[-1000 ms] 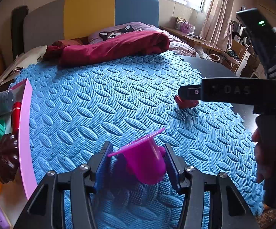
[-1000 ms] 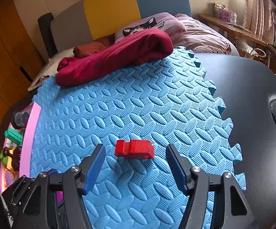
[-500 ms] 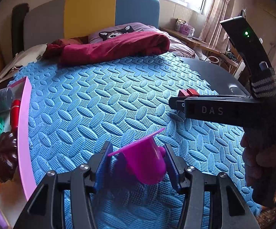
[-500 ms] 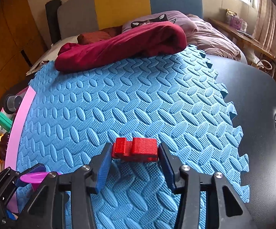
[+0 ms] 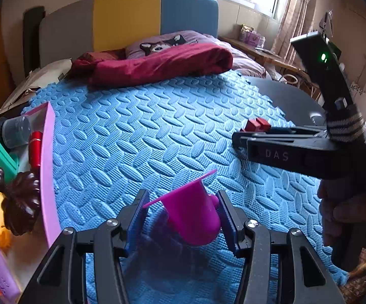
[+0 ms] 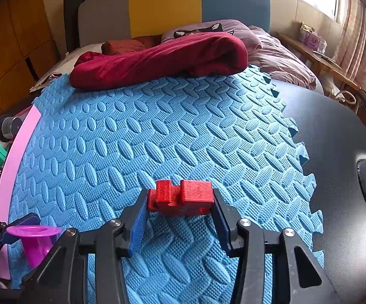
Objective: Organize rigid objects
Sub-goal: 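Carry the magenta cup toward the tray with the left gripper while the right gripper holds the red block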
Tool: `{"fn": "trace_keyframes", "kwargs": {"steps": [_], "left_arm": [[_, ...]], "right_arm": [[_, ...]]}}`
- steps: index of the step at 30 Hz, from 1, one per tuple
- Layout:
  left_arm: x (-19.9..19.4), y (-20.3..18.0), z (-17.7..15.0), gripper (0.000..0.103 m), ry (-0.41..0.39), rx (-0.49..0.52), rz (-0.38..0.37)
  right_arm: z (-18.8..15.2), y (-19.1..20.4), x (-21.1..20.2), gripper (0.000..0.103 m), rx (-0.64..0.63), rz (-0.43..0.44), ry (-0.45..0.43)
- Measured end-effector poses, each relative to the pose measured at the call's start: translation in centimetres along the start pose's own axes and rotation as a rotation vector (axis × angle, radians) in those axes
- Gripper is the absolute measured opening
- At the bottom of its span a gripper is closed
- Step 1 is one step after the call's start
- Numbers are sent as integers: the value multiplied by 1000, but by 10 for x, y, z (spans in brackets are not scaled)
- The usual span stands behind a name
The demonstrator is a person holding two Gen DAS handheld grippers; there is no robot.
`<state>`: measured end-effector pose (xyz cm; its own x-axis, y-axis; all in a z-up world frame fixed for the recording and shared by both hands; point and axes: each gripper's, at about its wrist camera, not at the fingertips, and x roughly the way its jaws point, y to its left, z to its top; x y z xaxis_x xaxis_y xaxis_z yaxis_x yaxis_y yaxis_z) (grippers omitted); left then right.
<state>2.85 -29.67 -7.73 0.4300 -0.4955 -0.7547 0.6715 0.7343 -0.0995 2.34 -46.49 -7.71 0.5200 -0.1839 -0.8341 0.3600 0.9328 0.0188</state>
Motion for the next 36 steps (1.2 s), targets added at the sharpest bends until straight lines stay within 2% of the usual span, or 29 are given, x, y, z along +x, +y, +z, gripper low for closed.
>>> {"fn": "trace_keyframes", "kwargs": {"steps": [18,28,36], "left_arm": [[-84,19,1,54,-130,-42,42],[-110,40,-9,54,-154,-82,70],[-117,63,-21,54,-140,-135,81]], "right_arm": [[-3,3,-2,47,-50,-22,-42],[-6,4,-3,47,-60,-32,-68],[-7,4,-3,47,-60,-29,-76]]}}
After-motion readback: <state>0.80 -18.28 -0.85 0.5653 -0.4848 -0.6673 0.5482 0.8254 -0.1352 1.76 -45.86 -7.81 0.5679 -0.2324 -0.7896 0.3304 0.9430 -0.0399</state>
